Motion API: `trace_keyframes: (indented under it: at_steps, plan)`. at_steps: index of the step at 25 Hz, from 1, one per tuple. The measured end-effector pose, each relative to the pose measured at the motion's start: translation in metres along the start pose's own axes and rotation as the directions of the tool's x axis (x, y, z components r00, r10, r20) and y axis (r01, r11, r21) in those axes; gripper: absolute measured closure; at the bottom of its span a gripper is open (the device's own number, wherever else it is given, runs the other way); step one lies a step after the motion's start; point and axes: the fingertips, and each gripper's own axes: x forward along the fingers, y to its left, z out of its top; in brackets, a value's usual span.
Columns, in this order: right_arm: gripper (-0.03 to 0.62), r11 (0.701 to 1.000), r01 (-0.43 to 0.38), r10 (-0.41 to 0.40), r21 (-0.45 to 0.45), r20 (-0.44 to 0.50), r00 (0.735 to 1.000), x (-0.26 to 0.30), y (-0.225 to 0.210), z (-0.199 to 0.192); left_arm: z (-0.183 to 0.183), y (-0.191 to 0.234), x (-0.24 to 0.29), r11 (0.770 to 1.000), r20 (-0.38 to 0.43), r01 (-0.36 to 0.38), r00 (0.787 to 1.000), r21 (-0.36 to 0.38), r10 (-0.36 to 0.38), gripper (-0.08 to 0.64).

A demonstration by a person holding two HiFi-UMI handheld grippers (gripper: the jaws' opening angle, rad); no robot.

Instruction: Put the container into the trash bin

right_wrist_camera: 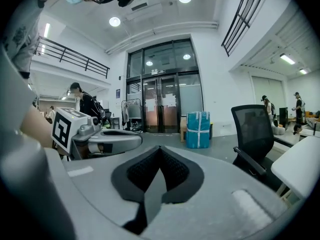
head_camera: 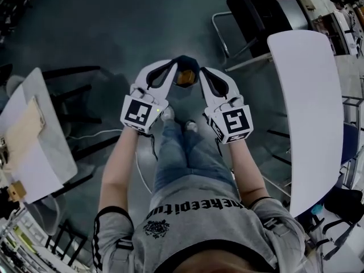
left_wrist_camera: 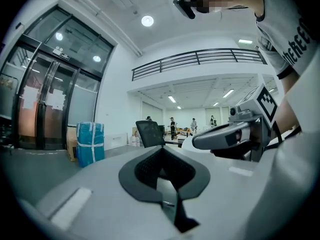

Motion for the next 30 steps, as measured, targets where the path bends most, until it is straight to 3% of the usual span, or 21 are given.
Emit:
trace_keyframes:
  at_steps: [13,20,30]
  plan:
    - [0.591,1.000,-0.020,0.022,-0.024,0.079,0.997,-0.031,0.012,0.056,0.055,-0.008,-0.017,0.998,0.017,-0.065,0.998,0.026,0.064,0.541]
    - [0.591,0.999,-0.025,0.029,-0.035,0.133,0.991,-0.050,0.015,0.080,0.084,-0.024,-0.025,0.995,0.075,-0.074,0.995,0.069,0.069,0.541]
    - [0.591,0.999,-0.034,0.038,-0.028,0.178,0.983,-0.067,0.018,0.091,0.092,-0.044,-0.037,0.992,0.070,-0.110,0.992,0.065,0.105,0.541]
